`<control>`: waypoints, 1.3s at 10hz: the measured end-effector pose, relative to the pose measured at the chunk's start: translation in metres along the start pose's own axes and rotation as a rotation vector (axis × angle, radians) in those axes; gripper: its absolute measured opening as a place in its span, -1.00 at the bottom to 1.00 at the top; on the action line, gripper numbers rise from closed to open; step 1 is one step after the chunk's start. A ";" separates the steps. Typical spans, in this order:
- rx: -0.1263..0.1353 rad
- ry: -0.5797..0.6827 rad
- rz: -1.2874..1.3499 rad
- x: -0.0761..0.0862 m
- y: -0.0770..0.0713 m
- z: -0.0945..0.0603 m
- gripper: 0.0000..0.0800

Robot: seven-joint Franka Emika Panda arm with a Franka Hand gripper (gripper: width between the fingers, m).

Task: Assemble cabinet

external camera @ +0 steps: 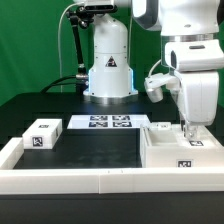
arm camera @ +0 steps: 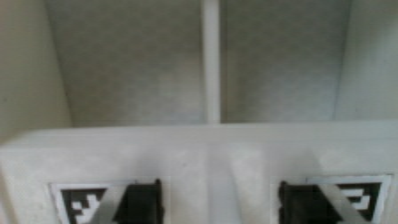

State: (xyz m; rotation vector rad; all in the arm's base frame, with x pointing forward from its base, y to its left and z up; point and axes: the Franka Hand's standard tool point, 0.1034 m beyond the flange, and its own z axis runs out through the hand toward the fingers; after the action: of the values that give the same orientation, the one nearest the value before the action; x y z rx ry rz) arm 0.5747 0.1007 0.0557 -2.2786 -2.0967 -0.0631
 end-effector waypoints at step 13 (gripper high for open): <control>-0.018 -0.041 0.002 -0.009 -0.069 -0.039 0.99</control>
Offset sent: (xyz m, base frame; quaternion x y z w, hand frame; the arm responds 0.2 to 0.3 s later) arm 0.0000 0.0000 0.0000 0.0000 0.0000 0.0000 1.0000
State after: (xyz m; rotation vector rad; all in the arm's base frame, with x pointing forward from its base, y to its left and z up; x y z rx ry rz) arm 0.5054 0.0947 0.0941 -2.3120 -2.1224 -0.0354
